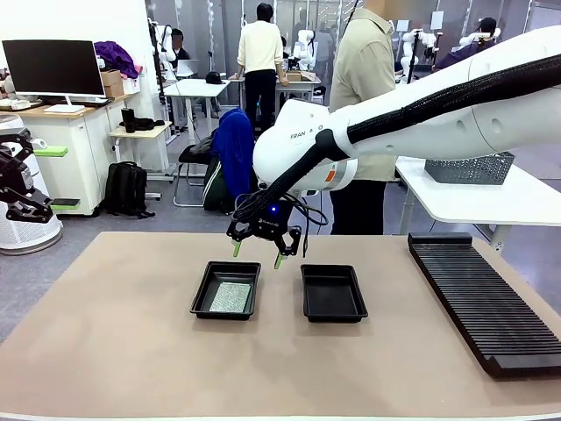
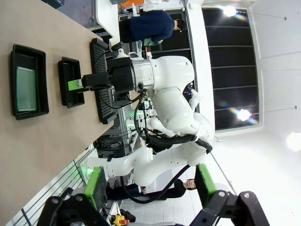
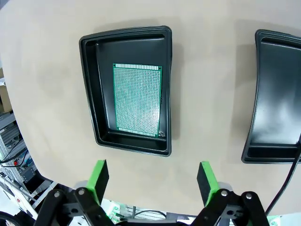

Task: Inspect and transfer BCBs to ESD trays.
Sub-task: Pick up the ESD tray and place it on the left side of the table.

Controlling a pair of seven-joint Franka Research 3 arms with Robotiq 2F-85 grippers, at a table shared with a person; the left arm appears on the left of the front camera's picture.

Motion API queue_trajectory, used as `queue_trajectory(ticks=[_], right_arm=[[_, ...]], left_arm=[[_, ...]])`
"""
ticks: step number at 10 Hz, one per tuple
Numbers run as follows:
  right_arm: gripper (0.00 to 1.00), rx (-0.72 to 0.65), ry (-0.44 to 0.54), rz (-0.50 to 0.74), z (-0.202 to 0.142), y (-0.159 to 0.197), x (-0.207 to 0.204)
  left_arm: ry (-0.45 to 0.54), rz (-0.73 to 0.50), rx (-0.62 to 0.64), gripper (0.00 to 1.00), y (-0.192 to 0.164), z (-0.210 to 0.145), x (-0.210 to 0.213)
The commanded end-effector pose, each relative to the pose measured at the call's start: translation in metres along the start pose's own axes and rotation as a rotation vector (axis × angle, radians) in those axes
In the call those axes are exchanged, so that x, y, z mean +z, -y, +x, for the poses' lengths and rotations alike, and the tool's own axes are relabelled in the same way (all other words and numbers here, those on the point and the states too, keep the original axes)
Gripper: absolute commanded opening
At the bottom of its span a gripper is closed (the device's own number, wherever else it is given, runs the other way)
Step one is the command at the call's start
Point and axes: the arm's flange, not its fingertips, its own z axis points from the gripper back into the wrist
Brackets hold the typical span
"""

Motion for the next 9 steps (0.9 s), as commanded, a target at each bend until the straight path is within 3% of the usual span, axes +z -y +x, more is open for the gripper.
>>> queue_trajectory(ticks=[1, 5, 9], right_arm=[[1.00, -0.002, 0.002, 0.014, -0.002, 0.002, -0.002], [1.00, 0.029, 0.024, 0.075, -0.018, 0.032, 0.022], [1.00, 0.034, 0.062, 0.199, -0.038, 0.076, 0.040]], left_arm=[[0.000, 0.000, 0.000, 1.00, 0.000, 0.000, 0.000], [0.014, 0.204, 0.077, 1.00, 0.038, 0.023, -0.035], [0.004, 0.431, 0.049, 1.00, 0.087, 0.041, -0.073]])
